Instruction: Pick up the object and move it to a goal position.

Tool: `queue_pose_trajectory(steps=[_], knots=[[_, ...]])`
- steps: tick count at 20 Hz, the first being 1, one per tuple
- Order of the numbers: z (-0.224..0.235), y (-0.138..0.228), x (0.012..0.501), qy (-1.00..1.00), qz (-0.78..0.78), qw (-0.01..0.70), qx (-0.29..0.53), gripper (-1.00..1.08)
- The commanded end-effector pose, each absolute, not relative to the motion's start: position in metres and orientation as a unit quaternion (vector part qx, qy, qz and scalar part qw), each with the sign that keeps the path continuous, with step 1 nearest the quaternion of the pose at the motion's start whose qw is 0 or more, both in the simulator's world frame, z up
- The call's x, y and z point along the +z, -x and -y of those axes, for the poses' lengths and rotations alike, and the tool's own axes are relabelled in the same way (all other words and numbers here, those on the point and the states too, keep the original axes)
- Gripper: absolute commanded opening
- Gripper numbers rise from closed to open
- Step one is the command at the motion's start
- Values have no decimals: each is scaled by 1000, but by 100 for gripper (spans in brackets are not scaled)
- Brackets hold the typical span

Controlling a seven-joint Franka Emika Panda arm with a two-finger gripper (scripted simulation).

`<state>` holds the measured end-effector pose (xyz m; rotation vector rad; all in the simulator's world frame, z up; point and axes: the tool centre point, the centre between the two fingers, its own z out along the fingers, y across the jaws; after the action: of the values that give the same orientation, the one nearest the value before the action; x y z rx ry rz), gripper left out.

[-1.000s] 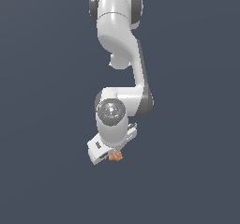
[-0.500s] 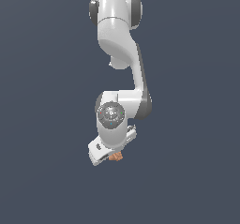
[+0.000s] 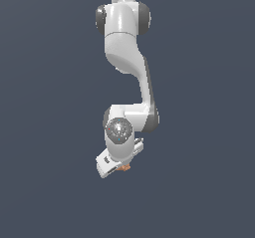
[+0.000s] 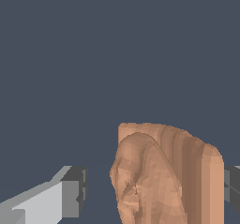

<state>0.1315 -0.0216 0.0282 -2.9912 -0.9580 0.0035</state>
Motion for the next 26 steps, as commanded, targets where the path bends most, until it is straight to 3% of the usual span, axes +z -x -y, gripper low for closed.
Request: queue_pose_trajectory(steps=[1,2,3,17,26], knots=[[22,-133,30,952,305,0,0,100],[21,-133,30,952,305,0,0,100],[21,-133,30,952,305,0,0,-100],[23,-132,34,952,305,0,0,-100],[40,-126,75,952,305,0,0,-100]])
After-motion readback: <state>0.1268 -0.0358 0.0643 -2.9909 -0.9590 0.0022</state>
